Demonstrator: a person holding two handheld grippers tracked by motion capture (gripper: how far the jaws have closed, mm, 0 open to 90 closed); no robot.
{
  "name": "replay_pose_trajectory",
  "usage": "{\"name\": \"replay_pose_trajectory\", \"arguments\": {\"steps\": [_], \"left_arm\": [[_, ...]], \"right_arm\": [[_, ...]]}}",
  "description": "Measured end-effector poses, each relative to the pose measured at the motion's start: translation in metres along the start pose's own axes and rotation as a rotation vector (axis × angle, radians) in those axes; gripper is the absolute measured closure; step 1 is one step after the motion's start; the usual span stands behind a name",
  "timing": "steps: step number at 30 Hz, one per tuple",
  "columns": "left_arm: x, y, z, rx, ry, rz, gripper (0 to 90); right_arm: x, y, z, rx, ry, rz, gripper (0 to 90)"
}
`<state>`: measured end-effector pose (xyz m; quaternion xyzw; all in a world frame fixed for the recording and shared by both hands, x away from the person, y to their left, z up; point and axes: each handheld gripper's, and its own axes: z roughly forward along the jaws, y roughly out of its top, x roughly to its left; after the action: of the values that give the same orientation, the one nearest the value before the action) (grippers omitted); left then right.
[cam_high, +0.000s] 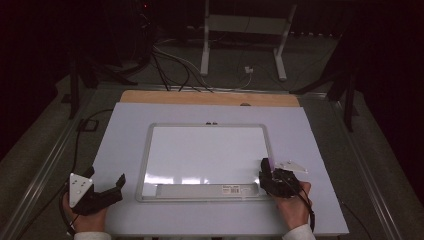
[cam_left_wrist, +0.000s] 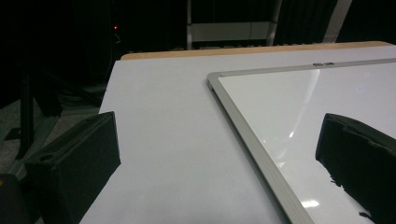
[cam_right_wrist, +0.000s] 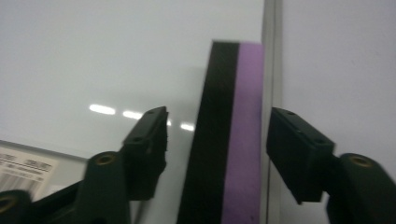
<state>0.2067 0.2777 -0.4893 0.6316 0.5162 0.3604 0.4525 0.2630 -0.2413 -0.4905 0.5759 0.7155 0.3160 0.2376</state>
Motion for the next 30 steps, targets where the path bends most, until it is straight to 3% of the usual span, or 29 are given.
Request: {"name": "replay_pose_trajectory", "arguments": {"steps": [7, 17, 26, 30], "left_arm": [[0.000, 0.000, 0.000, 0.000, -0.001, 0.001, 0.6], [-0.001, 0.000, 0.001, 0.003, -0.003, 0.005, 0.5], [0.000, 0.000, 0.000, 0.000, -0.002, 0.002, 0.6], [0.000, 0.000, 0.000, 0.000, -0.001, 0.003, 0.6]], "right_arm": [[-0.004, 0.006, -0.009, -0.109, 0.073, -0.046, 19.6], [-0.008, 0.013, -0.016, -0.145, 0.122, -0.077, 15.3], [-0.020, 0.016, -0.027, -0.211, 0.159, -0.052, 13.1], [-0.023, 0.016, -0.032, -0.233, 0.148, -0.058, 11.9]]}}
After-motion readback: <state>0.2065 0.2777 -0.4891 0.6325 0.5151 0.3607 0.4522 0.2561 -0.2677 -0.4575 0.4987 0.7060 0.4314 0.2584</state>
